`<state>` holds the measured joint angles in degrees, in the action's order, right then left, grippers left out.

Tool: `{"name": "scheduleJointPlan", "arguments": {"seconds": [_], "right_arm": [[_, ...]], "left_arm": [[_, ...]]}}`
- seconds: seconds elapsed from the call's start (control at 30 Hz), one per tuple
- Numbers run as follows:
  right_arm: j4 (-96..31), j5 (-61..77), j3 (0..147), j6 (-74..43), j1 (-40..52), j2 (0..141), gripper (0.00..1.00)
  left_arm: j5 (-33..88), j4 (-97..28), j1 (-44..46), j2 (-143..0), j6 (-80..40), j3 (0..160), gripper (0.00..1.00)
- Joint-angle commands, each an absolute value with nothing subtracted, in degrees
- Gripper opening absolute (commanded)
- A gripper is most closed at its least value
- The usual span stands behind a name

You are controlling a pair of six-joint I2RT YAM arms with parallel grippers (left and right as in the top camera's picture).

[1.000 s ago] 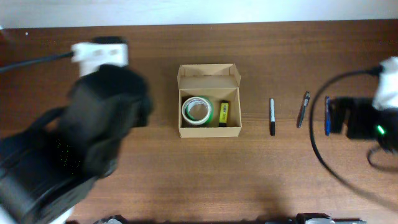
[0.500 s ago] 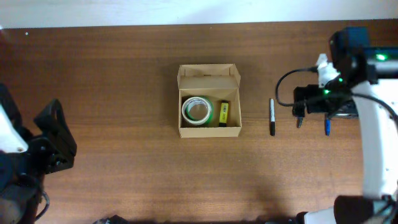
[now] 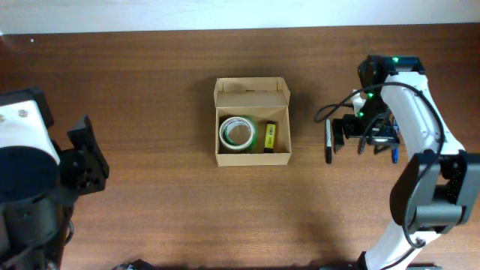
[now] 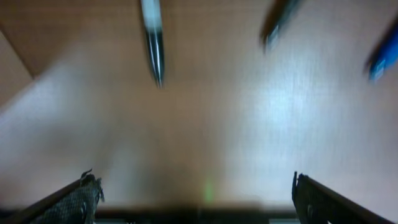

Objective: Pack container
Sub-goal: 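Move the right gripper over the black marker and grasp it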

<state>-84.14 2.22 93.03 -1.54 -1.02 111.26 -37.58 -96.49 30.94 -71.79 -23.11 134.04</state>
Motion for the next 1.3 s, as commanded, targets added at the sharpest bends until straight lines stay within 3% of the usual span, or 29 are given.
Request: {"name": "scheduleJointPlan", "arguments": {"seconds": [0.0,0.2,0.9,1.27], "right_arm": [[-79.0,3.2,93.0,0.5,0.7,111.1,1.0],[-69.7,2.6,93.0,0.6,3.2,112.6,0.94],[-68.9,-0.7,92.8,1.7,3.0,124.2,0.89],[-67.9,-0.7,92.8,1.7,2.9,126.9,0.79]], "left_arm": [[-38.8,-96.7,30.6,-72.0,-22.2,132.9,0.63],[-38.8,-96.7,30.6,-72.0,-22.2,130.0,0.63],[-38.9,-96.7,30.6,-71.2,-23.3,123.6,0.67],[-40.4,-96.7,30.6,-67.5,-23.3,123.6,0.69]]}}
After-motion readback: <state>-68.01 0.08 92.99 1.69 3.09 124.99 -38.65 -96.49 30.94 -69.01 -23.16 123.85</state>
